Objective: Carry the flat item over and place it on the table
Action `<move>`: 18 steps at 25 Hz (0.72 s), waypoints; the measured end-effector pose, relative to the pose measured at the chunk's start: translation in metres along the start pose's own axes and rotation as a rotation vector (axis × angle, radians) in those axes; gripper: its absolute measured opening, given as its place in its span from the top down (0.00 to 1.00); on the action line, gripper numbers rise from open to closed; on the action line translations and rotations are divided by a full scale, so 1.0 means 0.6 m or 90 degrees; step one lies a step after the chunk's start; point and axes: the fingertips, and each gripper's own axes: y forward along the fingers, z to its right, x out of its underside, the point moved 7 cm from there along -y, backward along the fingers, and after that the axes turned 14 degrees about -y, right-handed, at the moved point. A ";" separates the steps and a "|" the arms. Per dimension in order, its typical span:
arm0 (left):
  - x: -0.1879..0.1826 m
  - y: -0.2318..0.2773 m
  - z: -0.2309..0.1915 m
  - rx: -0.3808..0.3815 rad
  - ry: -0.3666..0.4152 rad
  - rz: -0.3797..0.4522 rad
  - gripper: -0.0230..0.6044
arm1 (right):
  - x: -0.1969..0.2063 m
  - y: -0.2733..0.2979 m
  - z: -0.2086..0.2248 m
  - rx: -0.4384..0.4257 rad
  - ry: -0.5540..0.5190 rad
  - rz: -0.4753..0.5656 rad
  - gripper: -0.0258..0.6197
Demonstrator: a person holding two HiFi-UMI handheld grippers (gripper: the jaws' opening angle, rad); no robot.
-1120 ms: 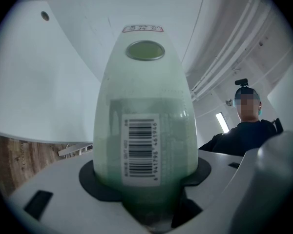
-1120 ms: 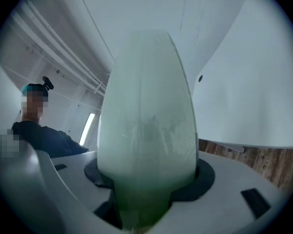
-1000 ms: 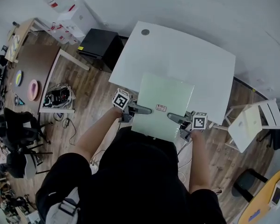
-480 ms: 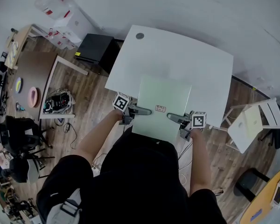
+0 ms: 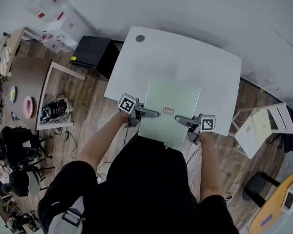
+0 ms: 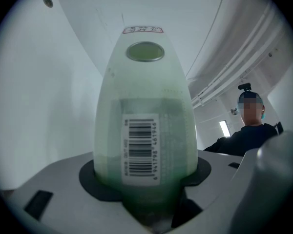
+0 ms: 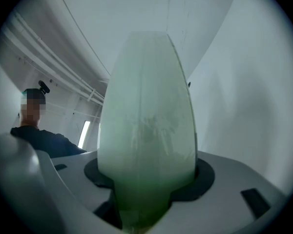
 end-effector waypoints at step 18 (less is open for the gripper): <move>-0.149 -0.023 -0.115 -0.016 -0.089 -0.025 0.48 | -0.056 0.035 0.152 0.041 0.073 0.034 0.49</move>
